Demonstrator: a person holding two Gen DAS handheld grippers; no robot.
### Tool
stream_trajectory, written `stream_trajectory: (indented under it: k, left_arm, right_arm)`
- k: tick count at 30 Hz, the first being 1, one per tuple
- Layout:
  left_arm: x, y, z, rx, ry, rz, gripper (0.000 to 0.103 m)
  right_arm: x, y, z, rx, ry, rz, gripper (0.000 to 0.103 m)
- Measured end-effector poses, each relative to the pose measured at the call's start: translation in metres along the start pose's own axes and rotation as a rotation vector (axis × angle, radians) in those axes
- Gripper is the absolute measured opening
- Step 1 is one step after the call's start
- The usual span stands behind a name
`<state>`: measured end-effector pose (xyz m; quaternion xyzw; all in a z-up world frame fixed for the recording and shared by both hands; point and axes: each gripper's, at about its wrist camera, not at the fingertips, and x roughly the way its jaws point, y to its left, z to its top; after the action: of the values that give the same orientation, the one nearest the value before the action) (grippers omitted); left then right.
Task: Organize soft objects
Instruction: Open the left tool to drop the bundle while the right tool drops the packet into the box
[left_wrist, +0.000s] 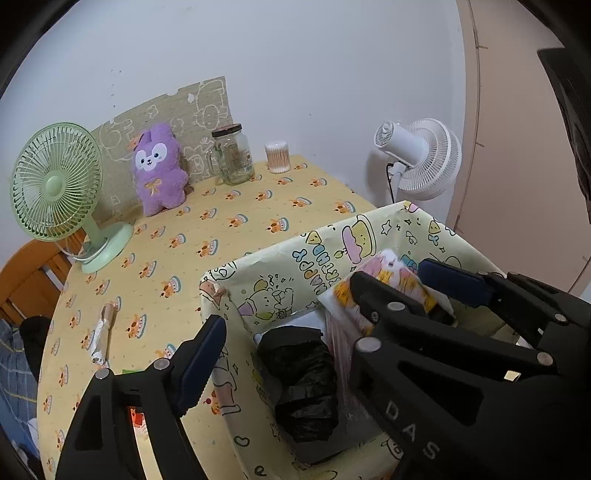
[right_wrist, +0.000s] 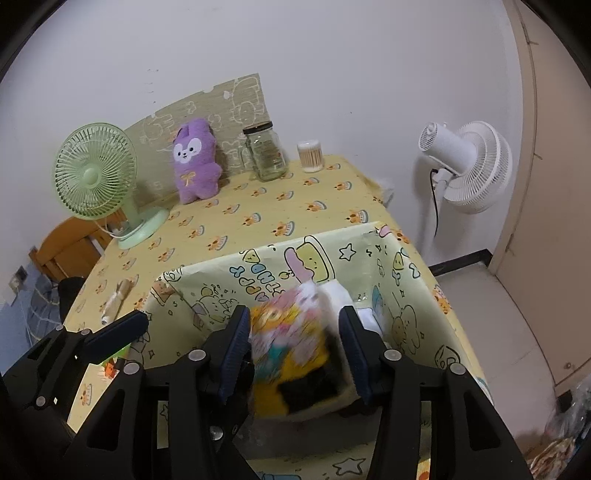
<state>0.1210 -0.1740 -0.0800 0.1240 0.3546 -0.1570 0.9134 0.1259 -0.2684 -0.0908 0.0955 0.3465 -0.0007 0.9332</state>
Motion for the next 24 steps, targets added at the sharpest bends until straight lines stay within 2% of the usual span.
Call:
stream_trajectory:
  k: [2, 6, 22, 24]
  left_arm:
    - [0.000, -0.001, 0.000, -0.002, 0.000, -0.009, 0.084]
    - [-0.002, 0.000, 0.001, -0.012, 0.002, -0.029, 0.084]
    - [-0.042, 0.008, 0.002, -0.020, -0.076, -0.029, 0.088]
    - [-0.047, 0.011, 0.001, -0.022, -0.086, -0.026, 0.088]
  right_arm:
    - [-0.001, 0.000, 0.001, -0.001, -0.006, -0.006, 0.075]
    - [-0.006, 0.001, 0.001, -0.003, -0.009, -0.021, 0.083]
    - [-0.044, 0.020, 0.007, -0.042, -0.062, -0.058, 0.086]
    - [-0.049, 0.023, 0.007, -0.047, -0.073, -0.068, 0.089]
